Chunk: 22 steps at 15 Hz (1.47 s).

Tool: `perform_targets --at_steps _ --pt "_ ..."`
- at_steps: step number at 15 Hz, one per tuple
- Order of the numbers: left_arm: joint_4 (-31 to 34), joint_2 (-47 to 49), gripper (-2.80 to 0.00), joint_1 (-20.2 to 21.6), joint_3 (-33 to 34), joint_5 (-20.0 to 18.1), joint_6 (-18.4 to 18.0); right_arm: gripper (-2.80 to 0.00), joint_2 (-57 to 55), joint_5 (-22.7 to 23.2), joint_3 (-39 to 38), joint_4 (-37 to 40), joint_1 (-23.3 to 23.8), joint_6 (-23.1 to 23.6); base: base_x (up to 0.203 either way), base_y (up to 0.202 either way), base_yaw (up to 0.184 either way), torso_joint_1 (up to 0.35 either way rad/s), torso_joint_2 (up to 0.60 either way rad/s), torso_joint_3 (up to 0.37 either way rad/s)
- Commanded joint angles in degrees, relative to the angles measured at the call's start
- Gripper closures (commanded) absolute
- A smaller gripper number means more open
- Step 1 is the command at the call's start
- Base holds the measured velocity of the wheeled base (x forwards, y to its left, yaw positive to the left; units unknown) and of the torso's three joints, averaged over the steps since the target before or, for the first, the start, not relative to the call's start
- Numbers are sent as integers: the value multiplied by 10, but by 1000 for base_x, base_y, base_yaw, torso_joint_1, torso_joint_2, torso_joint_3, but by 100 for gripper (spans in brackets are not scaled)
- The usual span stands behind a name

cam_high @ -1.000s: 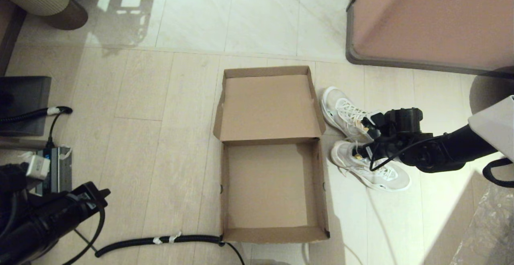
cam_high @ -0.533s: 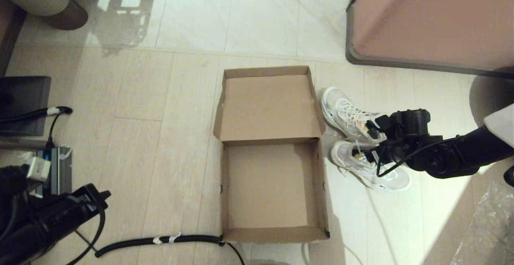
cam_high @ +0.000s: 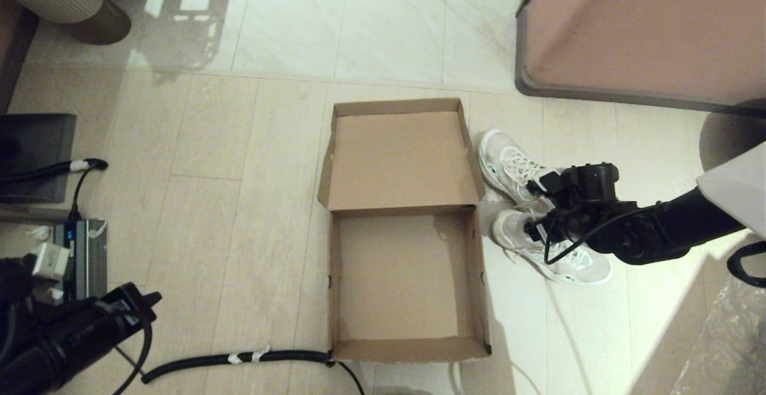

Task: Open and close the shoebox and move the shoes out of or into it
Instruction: Put the shoes into the shoe box

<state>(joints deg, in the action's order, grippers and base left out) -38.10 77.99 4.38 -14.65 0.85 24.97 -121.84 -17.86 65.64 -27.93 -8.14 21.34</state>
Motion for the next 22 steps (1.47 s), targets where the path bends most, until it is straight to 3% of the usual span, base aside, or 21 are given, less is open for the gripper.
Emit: perform_targets --at_steps 1,8,9,13,16,22 --pt "-2 -2 0 0 1 0 2 -280 -18 -1 16 -2 -5 6 0 0 0 0 0 0" --pt "-2 0 0 1 1 0 2 -280 -77 0 68 -1 -3 8 0 0 0 0 0 0" --pt "-2 1 0 1 0 0 2 0 -89 1 88 -1 -2 7 0 0 0 0 0 0" --pt "-2 1 0 1 -1 1 0 0 -150 2 179 7 7 5 0 0 0 0 0 0" --pt "-2 1 0 1 -1 1 -1 0 -172 3 231 54 16 -1 0 0 0 0 0 0" --pt "-2 5 0 1 -1 0 -1 0 -22 66 194 142 25 -37 0 0 0 0 0 0"
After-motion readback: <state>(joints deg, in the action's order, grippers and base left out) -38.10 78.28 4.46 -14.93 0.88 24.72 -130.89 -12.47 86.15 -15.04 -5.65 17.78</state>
